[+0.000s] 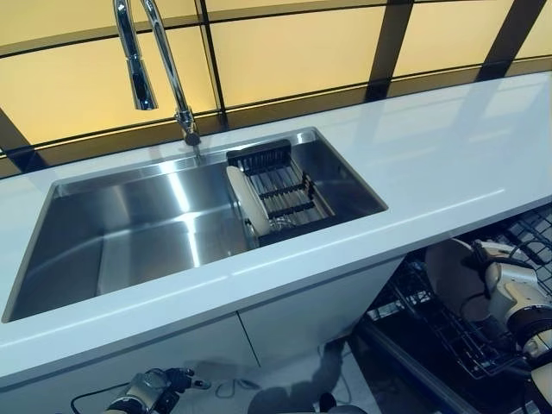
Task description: Take plates into dishwasher
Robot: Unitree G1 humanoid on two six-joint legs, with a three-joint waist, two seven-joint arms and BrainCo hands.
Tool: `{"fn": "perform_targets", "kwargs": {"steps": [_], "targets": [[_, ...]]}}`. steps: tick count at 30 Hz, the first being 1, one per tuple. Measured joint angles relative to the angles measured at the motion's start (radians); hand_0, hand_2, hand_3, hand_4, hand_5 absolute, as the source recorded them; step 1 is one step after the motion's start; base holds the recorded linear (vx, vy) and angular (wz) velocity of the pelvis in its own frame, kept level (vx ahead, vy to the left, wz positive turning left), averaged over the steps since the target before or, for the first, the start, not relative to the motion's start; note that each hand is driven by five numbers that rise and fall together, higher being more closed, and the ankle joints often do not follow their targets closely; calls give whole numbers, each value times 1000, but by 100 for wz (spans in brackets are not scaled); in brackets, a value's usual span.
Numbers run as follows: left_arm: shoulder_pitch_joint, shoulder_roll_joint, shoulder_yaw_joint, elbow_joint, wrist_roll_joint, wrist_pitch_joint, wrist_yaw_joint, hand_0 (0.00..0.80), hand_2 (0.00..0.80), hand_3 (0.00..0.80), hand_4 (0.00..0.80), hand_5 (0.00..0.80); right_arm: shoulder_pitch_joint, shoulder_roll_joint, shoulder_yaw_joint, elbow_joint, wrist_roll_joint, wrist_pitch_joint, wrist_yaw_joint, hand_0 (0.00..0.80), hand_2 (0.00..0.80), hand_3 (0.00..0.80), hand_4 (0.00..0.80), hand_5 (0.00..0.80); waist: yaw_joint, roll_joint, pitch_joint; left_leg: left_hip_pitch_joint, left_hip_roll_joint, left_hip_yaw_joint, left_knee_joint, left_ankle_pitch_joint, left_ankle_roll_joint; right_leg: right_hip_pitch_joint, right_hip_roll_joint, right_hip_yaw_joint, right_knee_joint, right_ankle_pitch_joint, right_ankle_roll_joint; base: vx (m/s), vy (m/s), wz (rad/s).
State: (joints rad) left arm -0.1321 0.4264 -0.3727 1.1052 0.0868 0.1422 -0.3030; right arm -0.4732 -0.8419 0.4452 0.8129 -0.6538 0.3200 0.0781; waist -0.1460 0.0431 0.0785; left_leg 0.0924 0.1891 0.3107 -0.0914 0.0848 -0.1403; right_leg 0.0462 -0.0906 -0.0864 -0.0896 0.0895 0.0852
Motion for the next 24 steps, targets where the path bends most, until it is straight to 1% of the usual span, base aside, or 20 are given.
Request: {"fn": "perform_targets", "kwargs": {"steps": [6, 10, 14, 18, 24], "targets": [[-5, -16, 0, 0, 0, 3, 0, 0, 0, 0, 0, 0, -4, 44, 1, 71, 2, 39, 0, 800, 800, 800, 800, 800, 0, 1, 0, 0, 0, -6, 0, 1, 1, 3, -1, -5, 0, -2, 2, -1, -2, 2], [-24, -22, -17, 0, 0, 10, 0, 0, 0, 0, 0, 0, -8, 56, 1, 85, 7, 50, -2, 800, 800, 800, 800, 800, 2, 4, -1, 0, 0, -9, 0, 1, 2, 5, -1, -7, 0, -2, 2, 0, 0, 0], [-35, -23, -18, 0, 0, 22, 0, 0, 0, 0, 0, 0, -31, 78, 3, 122, 7, 58, -3, 800, 800, 800, 800, 800, 4, 4, -1, 0, 0, -10, 0, 4, -1, 6, -1, -8, 0, -2, 2, 0, 0, 0], [-54, -30, -18, 0, 0, 32, 0, 0, 0, 0, 0, 0, -34, 84, 4, 152, 7, 68, -1, 800, 800, 800, 800, 800, 25, 5, -2, 0, 0, -11, 0, 5, -1, 6, -1, -9, 0, -1, 1, 0, 0, 0], [-63, -31, -19, 0, 0, 47, -1, 0, 0, 0, 0, 0, -37, 99, 25, 175, 7, 79, -1, 800, 800, 800, 800, 800, 31, 5, -2, 2, 0, -16, 0, 5, -1, 12, -1, -15, 0, -1, -2, 2, -1, 2]]}}
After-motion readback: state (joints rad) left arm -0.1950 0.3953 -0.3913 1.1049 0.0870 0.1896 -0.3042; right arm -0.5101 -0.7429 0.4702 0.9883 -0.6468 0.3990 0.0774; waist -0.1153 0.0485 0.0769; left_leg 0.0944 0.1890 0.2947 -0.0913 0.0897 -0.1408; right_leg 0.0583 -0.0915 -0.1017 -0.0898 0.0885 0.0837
